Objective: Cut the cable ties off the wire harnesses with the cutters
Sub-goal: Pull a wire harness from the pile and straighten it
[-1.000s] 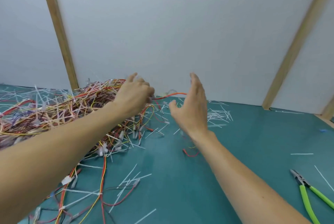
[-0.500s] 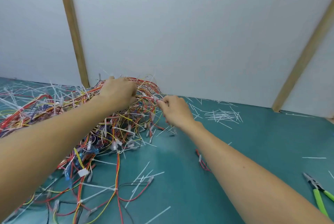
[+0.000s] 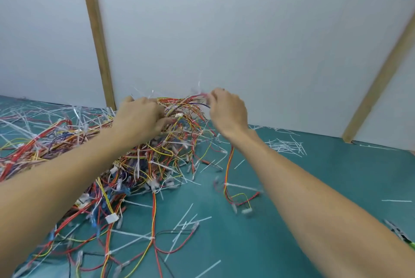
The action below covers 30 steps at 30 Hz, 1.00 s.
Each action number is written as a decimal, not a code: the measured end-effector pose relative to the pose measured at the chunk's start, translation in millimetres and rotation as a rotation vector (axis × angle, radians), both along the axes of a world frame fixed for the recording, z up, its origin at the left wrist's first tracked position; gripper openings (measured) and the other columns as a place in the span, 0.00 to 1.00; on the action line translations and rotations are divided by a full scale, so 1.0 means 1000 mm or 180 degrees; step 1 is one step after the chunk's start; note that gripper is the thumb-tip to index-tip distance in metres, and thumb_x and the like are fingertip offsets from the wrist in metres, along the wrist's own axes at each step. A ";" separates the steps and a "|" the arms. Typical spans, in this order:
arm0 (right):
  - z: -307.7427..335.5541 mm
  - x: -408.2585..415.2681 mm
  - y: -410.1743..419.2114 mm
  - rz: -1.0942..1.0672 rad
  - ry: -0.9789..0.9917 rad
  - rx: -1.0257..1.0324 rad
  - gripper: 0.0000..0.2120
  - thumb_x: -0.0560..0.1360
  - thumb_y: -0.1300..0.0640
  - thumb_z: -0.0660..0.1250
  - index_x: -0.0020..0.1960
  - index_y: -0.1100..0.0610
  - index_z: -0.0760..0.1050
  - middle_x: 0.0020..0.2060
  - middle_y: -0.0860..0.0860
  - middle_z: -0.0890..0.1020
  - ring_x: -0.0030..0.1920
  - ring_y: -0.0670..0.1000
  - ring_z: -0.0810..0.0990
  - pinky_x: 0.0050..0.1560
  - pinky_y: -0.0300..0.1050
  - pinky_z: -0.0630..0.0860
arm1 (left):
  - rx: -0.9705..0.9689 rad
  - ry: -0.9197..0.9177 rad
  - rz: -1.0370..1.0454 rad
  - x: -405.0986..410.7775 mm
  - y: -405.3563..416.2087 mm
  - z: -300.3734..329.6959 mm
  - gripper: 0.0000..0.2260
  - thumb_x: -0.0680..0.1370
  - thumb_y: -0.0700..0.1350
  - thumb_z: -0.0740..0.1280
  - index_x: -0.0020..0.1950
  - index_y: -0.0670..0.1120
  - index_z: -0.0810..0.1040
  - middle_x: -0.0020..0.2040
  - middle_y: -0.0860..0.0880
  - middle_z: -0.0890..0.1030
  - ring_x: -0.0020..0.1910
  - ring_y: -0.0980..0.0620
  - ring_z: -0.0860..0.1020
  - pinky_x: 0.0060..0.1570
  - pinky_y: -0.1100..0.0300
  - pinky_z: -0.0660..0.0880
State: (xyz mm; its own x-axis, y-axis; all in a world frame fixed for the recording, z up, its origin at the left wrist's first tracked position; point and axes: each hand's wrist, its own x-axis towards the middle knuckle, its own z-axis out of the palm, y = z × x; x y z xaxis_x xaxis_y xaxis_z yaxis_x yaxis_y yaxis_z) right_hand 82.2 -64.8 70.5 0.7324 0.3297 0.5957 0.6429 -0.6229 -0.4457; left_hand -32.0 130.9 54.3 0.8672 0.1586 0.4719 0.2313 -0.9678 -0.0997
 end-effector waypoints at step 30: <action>-0.021 0.042 -0.110 -0.0943 0.1084 0.2963 0.07 0.82 0.57 0.58 0.46 0.53 0.71 0.36 0.53 0.80 0.33 0.57 0.83 0.34 0.54 0.76 | 0.0077 0.0589 0.0009 0.018 -0.046 -0.003 0.28 0.75 0.55 0.64 0.74 0.50 0.66 0.68 0.47 0.76 0.69 0.43 0.72 0.73 0.38 0.59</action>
State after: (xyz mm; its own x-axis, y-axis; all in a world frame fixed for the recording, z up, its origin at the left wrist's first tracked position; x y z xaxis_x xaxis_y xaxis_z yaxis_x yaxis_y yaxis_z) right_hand 123.9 -174.9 49.8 0.8867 -0.3765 0.2685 0.2695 -0.0510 -0.9616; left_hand -13.9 85.2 51.5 0.9392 0.1517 0.3082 0.2096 -0.9639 -0.1642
